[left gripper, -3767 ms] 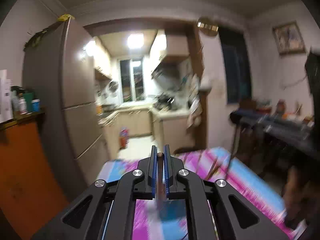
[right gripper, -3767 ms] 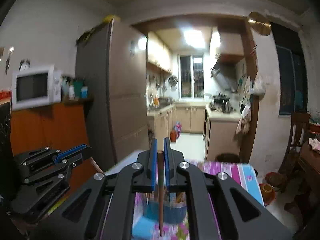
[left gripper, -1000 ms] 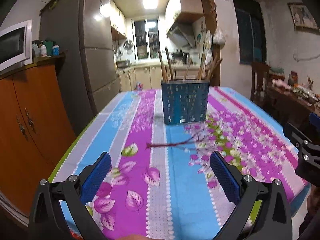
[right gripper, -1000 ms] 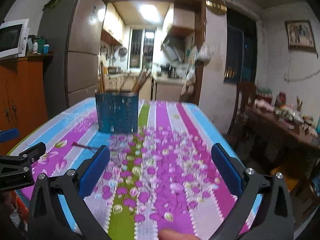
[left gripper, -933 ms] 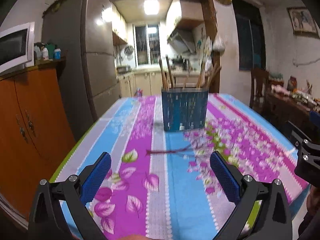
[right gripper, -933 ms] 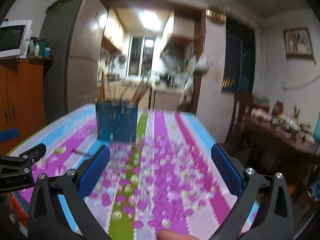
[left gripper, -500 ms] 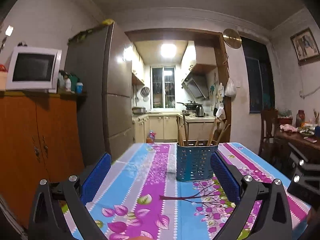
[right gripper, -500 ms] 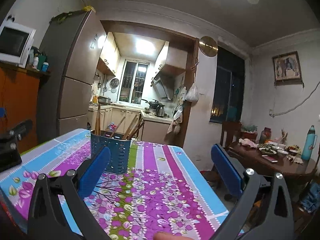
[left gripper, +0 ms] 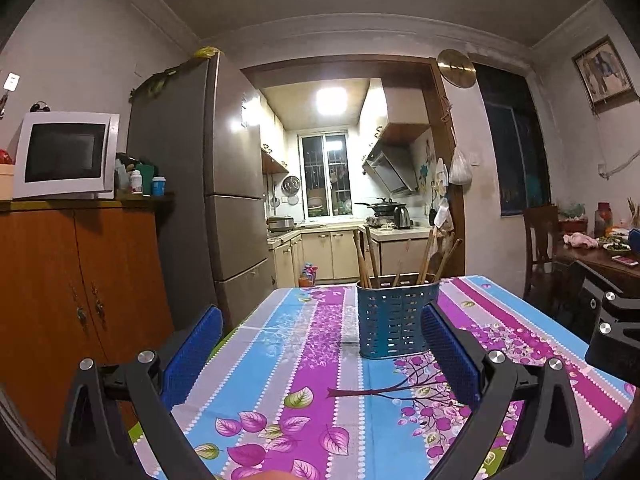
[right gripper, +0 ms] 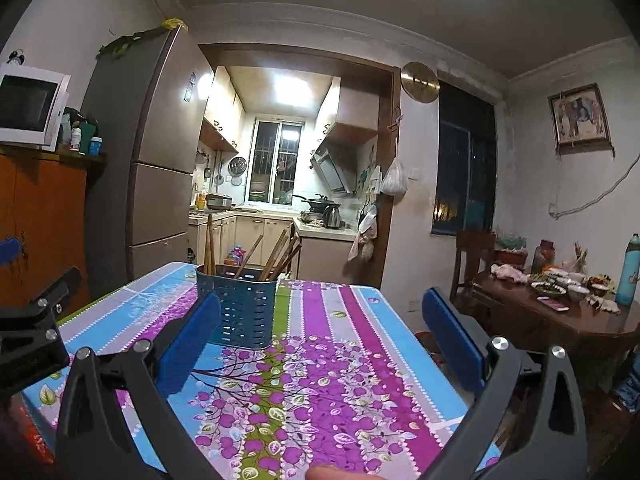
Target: Organize utensils
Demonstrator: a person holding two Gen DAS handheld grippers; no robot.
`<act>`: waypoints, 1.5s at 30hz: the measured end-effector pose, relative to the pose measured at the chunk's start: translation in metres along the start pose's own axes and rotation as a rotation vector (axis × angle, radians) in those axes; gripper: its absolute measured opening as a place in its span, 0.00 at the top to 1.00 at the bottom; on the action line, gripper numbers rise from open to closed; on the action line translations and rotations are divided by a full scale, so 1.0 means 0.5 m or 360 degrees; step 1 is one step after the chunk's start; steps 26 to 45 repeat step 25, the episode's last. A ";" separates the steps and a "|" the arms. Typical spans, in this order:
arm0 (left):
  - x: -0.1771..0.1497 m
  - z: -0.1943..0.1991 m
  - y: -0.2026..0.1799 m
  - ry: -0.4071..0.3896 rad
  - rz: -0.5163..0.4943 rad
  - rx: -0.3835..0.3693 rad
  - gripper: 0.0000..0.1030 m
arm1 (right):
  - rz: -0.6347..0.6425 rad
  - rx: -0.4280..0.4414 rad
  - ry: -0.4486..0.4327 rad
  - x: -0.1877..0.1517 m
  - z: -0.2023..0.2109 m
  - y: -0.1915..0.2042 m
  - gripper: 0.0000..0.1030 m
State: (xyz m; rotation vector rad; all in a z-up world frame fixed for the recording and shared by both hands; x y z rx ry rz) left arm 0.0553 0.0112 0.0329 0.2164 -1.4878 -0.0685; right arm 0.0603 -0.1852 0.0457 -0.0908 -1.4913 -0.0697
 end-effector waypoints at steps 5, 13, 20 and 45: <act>-0.006 -0.004 -0.005 0.0025 0.0000 -0.0035 0.04 | 0.0004 0.0000 0.0004 -0.005 0.003 0.000 0.05; -0.016 -0.010 -0.017 0.0055 -0.0003 -0.0072 0.07 | -0.0005 -0.0010 0.0023 -0.013 0.000 -0.003 0.05; -0.034 -0.017 -0.035 0.0132 -0.0041 -0.0119 0.07 | 0.0001 -0.0026 0.0037 -0.021 -0.001 -0.010 0.05; -0.045 -0.019 -0.044 0.0150 -0.0045 -0.0179 0.05 | -0.0005 -0.0030 0.0061 -0.028 -0.007 -0.013 0.05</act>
Point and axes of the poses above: each gripper's, at about its wrist camera, not at the fingertips, and z roughly against the way its jaws point, y to its left, x to its top, the point moved 7 cm from there along -z, roughly the way its jaws point, and after that the axes turned 5 degrees about -z, right-handed, at the moved point
